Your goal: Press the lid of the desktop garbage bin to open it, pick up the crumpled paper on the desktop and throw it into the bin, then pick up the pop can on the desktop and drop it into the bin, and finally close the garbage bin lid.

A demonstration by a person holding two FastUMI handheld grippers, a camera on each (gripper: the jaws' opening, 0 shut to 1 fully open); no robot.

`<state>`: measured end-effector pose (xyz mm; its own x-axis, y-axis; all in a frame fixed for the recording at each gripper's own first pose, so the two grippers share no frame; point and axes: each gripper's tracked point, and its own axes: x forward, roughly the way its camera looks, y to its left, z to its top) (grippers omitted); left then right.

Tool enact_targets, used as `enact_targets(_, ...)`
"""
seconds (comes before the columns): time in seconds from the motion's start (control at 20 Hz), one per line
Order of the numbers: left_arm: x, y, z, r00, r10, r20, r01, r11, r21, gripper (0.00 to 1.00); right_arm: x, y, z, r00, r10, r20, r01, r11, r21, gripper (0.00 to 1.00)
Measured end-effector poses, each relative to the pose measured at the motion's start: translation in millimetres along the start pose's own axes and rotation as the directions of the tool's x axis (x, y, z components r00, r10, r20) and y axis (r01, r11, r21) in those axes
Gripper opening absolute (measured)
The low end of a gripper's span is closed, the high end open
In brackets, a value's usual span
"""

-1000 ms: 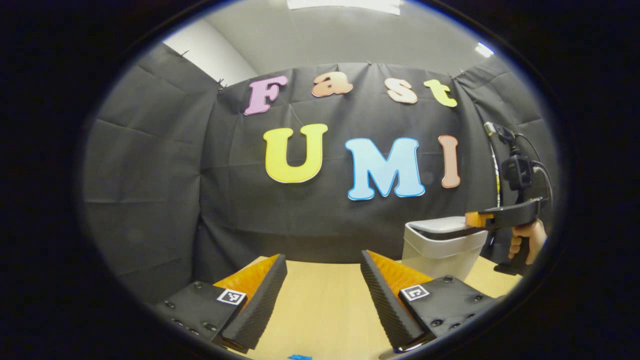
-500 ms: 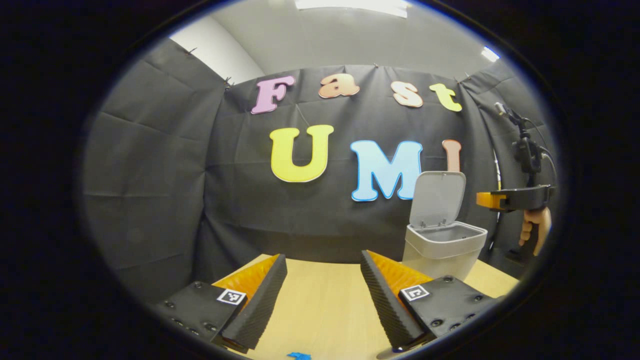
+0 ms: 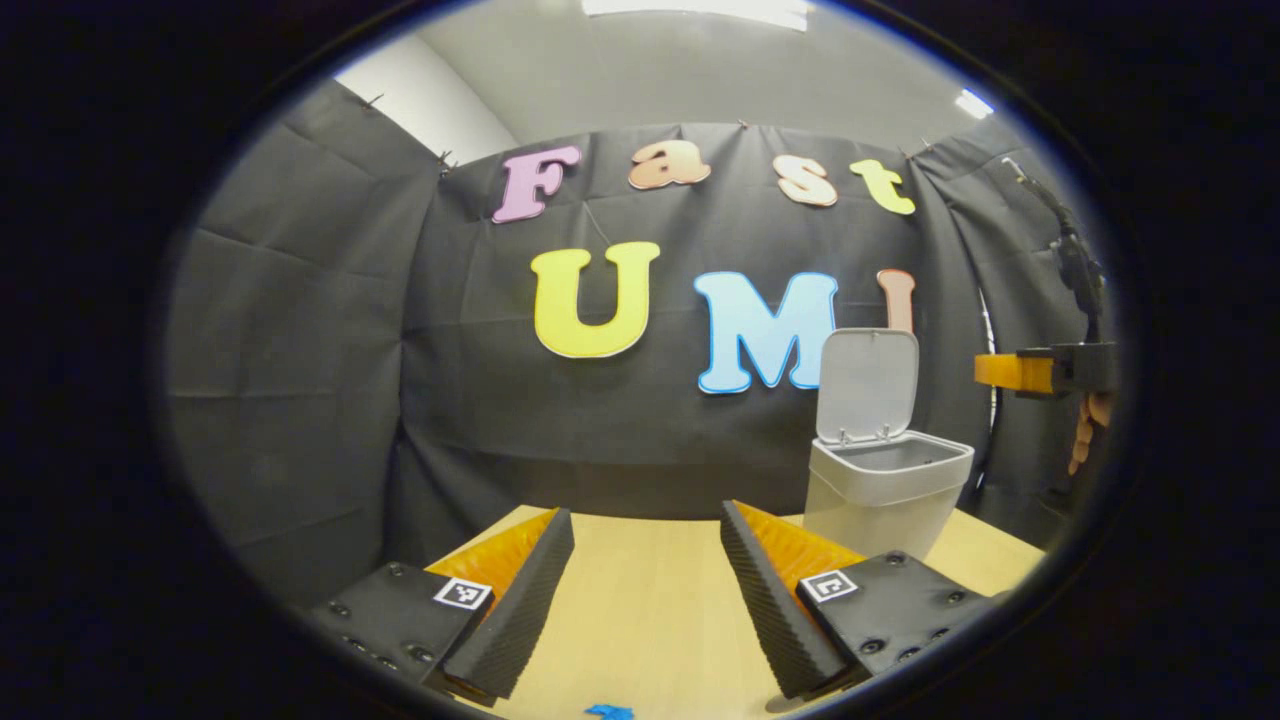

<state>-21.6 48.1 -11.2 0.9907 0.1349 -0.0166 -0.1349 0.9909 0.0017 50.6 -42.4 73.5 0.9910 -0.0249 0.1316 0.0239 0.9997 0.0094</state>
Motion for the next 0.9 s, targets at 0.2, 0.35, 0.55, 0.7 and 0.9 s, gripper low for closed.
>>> enact_targets(0.2,5.2,4.9,-7.7,1.000,-0.005,-0.020,0.005,1.000,-0.006,0.96,-15.3,3.4,-2.3,1.000,-0.013,-0.004,0.013,1.000,-0.019,0.26)
enact_targets(0.35,7.7,7.6,-13.7,0.999,-0.014,-0.032,0.014,1.000,-0.001,1.00,-25.2,11.8,-8.7,1.000,0.002,-0.026,-0.002,1.000,-0.003,0.43)
enact_targets(0.55,11.0,16.9,-23.5,0.998,-0.025,-0.053,0.025,1.000,0.003,0.96,-36.3,24.6,-19.2,0.998,0.029,-0.055,-0.028,1.000,0.014,0.66)
enact_targets(0.7,12.9,25.0,-34.3,0.997,-0.034,-0.073,0.034,0.999,0.008,1.00,-42.5,31.6,-20.0,0.998,0.033,-0.056,-0.033,0.999,-0.002,0.84)
enact_targets(0.9,11.0,32.4,-52.4,0.993,-0.057,-0.105,0.056,0.998,-0.015,0.96,-55.2,38.2,-16.6,0.999,0.024,-0.028,-0.024,0.999,-0.020,0.94)
